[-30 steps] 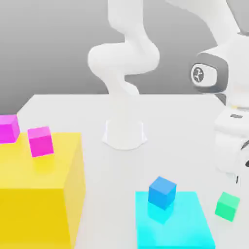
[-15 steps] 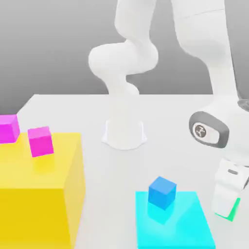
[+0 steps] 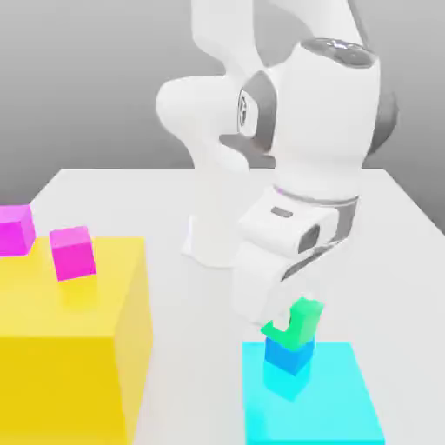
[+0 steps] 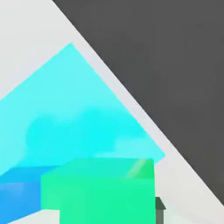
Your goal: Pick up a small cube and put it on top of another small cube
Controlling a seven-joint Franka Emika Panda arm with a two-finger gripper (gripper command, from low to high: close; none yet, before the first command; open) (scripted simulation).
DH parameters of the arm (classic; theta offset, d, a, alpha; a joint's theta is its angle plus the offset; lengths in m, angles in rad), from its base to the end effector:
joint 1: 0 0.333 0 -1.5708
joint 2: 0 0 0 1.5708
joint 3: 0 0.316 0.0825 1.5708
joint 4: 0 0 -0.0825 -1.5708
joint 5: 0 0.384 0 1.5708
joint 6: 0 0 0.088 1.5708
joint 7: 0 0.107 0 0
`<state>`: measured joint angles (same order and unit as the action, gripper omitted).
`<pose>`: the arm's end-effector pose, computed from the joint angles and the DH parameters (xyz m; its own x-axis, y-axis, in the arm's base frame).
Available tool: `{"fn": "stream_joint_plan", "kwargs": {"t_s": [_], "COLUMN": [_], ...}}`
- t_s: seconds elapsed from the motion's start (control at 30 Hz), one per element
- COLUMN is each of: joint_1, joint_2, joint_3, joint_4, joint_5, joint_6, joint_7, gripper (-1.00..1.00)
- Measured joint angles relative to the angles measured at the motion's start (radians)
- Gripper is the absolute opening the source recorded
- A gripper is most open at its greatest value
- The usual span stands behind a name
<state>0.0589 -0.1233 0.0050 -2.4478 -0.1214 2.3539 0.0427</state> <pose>0.4698 0.0284 0.3498 0.9939 0.1066 0.0293 0.1037 -0.9907 0.0877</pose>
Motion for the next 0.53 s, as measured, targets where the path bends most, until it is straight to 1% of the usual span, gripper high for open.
{"fn": "stream_joint_plan", "kwargs": {"t_s": [0.23, 0.3, 0.37, 0.43, 0.47, 0.53], "joint_1": [-0.147, -0.186, -0.197, -0.201, -0.201, -0.201], "joint_2": [-0.211, -0.251, -0.239, -0.209, -0.199, -0.199], "joint_3": [-0.226, -0.29, -0.317, -0.331, -0.335, -0.335], "joint_4": [0.023, 0.021, -0.012, -0.057, -0.07, -0.07], "joint_5": [-0.003, -0.007, -0.007, -0.005, -0.005, -0.005], "joint_6": [-0.24, -0.287, -0.245, -0.171, -0.148, -0.148], "joint_7": [-0.375, -0.469, -0.503, -0.515, -0.517, -0.517], "gripper": [-1.0, -1.0, -1.0, -1.0, 1.0, 1.0]}}
